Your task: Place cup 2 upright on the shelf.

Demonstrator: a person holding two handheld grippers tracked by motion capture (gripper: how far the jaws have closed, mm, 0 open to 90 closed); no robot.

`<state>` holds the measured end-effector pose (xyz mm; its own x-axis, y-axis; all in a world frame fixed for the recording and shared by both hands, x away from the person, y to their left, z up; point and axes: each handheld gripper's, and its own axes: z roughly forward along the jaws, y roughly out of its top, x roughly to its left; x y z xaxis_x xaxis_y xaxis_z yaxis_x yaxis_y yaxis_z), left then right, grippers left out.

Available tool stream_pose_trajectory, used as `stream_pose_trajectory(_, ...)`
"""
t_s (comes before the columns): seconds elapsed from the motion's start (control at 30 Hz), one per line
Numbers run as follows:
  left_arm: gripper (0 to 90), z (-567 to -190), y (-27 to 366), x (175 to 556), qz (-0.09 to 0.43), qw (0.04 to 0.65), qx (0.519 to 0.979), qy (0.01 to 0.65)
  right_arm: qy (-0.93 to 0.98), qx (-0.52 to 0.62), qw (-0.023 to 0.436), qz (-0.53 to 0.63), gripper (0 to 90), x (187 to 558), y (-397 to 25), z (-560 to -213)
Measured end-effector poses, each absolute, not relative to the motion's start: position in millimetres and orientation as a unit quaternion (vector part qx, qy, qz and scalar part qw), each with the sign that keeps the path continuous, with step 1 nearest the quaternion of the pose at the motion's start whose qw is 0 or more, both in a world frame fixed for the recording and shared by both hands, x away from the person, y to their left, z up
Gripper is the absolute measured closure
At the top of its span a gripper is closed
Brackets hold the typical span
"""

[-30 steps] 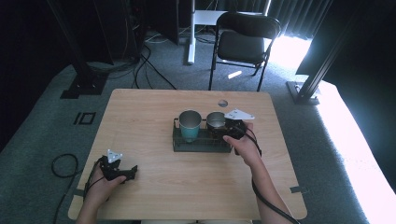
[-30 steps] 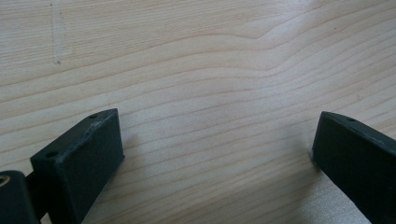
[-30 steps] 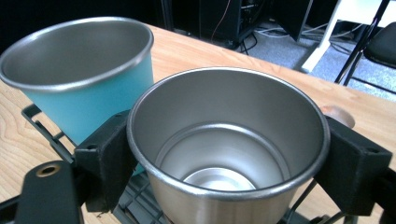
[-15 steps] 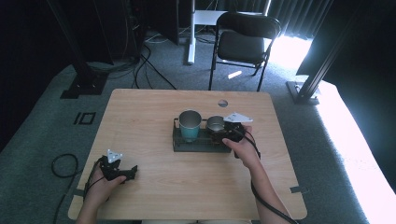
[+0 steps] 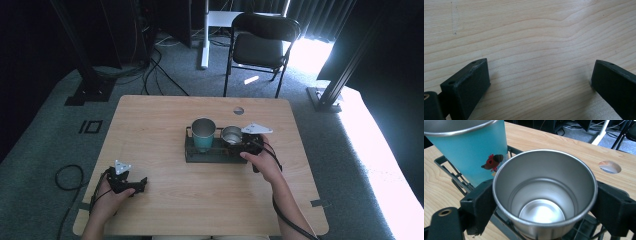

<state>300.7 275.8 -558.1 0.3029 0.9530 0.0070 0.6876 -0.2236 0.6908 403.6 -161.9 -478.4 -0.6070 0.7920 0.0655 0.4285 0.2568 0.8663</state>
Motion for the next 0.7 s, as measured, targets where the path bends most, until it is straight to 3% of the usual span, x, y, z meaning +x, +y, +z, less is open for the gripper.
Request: stream_pose_trajectory(0.7, 2.8, -558.1, 275.8, 300.6, 0.222, 0.298, 0.750, 0.547, 0.771, 0.392, 0.210, 0.457, 11.9, 382.6, -189.4, -476.0)
